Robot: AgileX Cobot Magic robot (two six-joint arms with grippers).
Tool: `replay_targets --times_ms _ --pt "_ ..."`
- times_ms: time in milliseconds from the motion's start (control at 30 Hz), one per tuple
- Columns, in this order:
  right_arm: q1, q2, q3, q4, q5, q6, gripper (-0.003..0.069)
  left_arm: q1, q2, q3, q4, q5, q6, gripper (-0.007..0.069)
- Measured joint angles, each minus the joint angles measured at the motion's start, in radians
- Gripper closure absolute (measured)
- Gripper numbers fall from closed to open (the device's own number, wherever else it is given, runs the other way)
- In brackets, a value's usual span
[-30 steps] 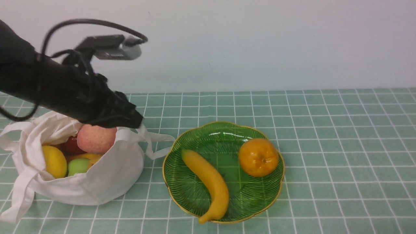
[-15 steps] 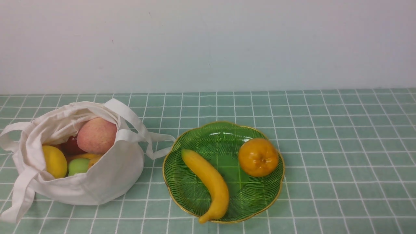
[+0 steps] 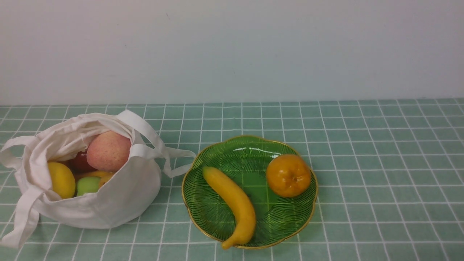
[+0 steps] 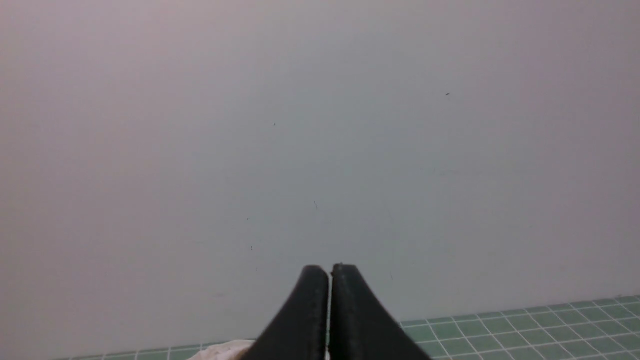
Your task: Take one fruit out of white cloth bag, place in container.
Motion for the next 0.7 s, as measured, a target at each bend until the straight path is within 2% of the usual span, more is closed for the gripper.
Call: replay_targets --times_ms 333,700 --pt "0.000 0.000 0.000 0.000 0.000 0.000 0.0674 0.000 0.000 0.127 0.002 -0.016 0.060 0.0632" --pt "0.000 0.000 0.000 0.000 0.000 0.000 0.0674 0.023 -0.001 0.440 0.057 -0.094 0.096 0.0632"
